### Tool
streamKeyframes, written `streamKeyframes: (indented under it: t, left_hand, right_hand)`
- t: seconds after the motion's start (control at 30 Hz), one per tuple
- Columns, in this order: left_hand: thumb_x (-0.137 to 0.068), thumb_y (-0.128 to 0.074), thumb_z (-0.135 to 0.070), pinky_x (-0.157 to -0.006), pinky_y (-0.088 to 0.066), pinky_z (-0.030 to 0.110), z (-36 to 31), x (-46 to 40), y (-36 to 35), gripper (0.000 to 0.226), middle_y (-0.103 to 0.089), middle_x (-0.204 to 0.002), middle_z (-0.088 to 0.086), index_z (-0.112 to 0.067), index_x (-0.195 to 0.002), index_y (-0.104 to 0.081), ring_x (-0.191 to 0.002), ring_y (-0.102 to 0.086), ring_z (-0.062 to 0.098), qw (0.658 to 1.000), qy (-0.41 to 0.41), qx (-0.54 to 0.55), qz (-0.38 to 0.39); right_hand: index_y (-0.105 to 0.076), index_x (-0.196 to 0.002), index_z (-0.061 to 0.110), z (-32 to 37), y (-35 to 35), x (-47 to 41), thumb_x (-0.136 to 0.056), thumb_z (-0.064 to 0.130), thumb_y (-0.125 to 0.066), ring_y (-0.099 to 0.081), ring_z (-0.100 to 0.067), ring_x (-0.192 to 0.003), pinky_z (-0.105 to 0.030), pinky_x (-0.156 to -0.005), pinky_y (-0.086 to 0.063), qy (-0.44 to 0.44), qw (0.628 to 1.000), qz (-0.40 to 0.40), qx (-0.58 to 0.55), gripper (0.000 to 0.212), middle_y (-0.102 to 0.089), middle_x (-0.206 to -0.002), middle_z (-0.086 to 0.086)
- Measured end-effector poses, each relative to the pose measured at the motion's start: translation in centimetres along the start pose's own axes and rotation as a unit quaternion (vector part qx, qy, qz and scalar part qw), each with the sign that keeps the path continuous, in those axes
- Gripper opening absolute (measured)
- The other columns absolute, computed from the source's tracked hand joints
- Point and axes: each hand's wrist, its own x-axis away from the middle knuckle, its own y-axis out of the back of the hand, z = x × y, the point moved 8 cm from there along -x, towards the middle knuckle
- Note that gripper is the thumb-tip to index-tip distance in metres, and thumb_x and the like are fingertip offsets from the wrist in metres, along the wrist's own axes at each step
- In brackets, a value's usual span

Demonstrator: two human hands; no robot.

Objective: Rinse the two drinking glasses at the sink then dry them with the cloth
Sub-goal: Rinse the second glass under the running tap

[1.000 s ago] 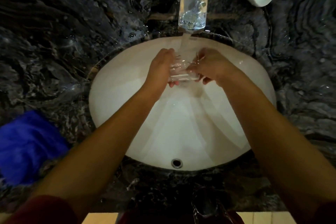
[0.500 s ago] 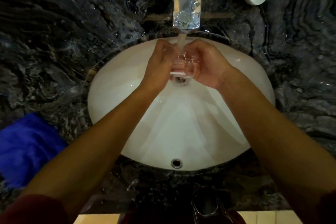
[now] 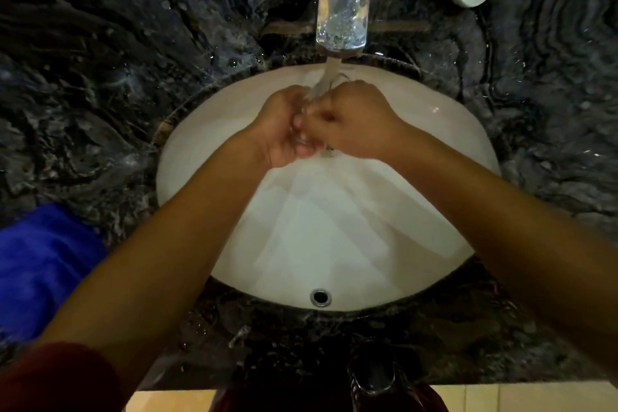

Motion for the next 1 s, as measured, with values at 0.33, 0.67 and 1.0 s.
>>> streamKeyframes:
  t: [0.33, 0.67, 1.0]
  left_hand:
    - [-0.108, -0.032, -0.029, -0.045, -0.042, 0.021, -3.5, 1.6, 0.1, 0.033, -0.068, -0.078, 0.006, -0.016, -0.093, -0.058, -0.053, -0.061, 0.009, 0.951, -0.224, -0.168, -0.128]
    - [-0.099, -0.05, -0.033, -0.075, -0.052, 0.037, -3.5, 3.6, -0.2, 0.034, -0.065, -0.097, 0.002, -0.002, -0.106, -0.061, -0.086, -0.064, 0.019, 0.779, -0.492, -0.37, -0.12]
    - [-0.102, -0.04, -0.031, -0.043, -0.037, 0.025, -2.9, 1.4, -0.6, 0.03, -0.067, -0.067, 0.006, -0.017, -0.084, -0.059, -0.053, -0.061, 0.022, 0.964, -0.221, -0.11, -0.099]
  right_hand:
    - [-0.07, -0.111, -0.011, -3.6, -2.0, 0.3, -0.091, 0.012, -0.072, -0.074, -0.044, -0.095, -0.05, -0.089, -0.062, -0.237, 0.772, -0.051, -0.588, 0.03, -0.075, -0.102, -0.027]
    - [-0.072, -0.097, 0.007, -4.4, -4.7, 1.2, -0.1, 0.02, -0.057, -0.071, -0.024, -0.08, -0.032, -0.07, -0.06, -0.275, 0.662, -0.043, -0.696, 0.02, -0.074, -0.091, -0.009]
    - [-0.072, -0.097, -0.014, -4.1, -1.2, 1.3, -0.088, 0.007, -0.073, -0.071, -0.034, -0.077, -0.034, -0.072, -0.06, -0.151, 0.814, -0.068, -0.557, 0.023, -0.074, -0.08, -0.018]
